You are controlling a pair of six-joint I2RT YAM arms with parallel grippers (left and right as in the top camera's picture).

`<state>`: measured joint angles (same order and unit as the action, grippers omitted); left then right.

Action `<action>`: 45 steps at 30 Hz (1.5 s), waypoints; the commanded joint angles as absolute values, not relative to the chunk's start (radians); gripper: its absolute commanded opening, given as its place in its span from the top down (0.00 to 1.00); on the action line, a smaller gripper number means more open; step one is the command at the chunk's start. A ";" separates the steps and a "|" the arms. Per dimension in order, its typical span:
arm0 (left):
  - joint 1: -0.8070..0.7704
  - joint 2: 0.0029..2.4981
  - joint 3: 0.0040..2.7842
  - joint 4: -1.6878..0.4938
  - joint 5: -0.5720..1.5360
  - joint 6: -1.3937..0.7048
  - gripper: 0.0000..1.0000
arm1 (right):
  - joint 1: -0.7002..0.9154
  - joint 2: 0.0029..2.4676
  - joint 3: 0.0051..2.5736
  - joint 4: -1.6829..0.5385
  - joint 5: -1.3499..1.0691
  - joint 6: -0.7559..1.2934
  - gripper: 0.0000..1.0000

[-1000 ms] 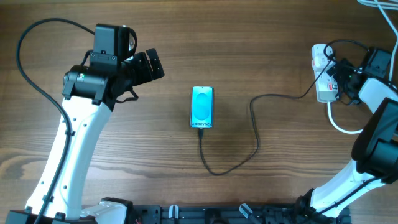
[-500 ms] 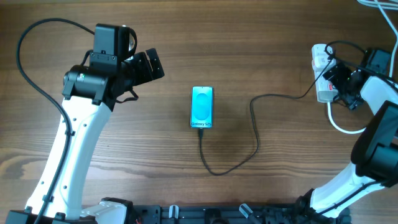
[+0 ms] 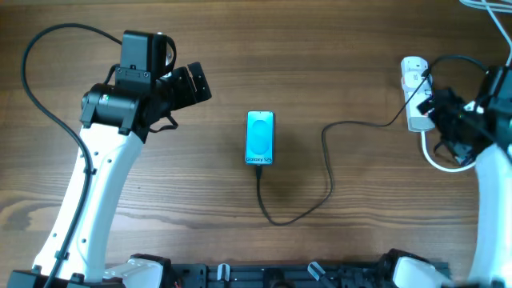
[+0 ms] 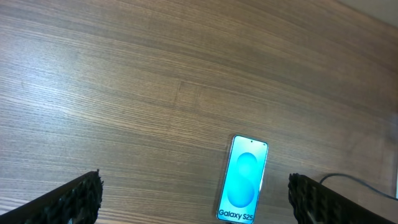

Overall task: Plug charger to phone and switch on socket
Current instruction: 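Lift the right gripper off the power strip and pull it back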

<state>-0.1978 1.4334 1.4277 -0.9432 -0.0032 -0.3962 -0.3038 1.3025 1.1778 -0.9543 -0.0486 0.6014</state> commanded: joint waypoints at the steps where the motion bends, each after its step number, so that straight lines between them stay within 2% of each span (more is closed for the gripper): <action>1: -0.193 1.436 1.421 -0.944 -0.017 -0.405 0.00 | -0.171 1.158 1.150 -0.967 -0.060 0.638 0.00; 8: -0.193 1.436 1.421 -0.944 -0.017 -0.405 0.00 | 0.093 0.978 1.090 -1.011 -0.008 0.657 0.00; 12: -0.193 1.436 1.421 -0.944 -0.017 -0.405 0.00 | 0.169 0.883 1.025 -1.011 0.028 0.663 0.00; 17: -0.193 1.436 1.421 -0.944 -0.017 -0.405 0.00 | 0.174 0.812 1.004 -1.020 0.021 0.665 0.00; 24: -0.193 1.436 1.421 -0.944 -0.017 -0.405 0.00 | 0.174 0.839 1.004 -1.045 0.009 0.665 0.00; 42: -0.193 1.436 1.421 -0.944 -0.017 -0.405 0.00 | 0.174 1.103 1.002 -1.055 0.025 0.653 0.00; 45: -0.193 1.436 1.421 -0.944 -0.017 -0.405 0.00 | 0.173 1.068 0.975 -0.945 -0.039 0.535 0.00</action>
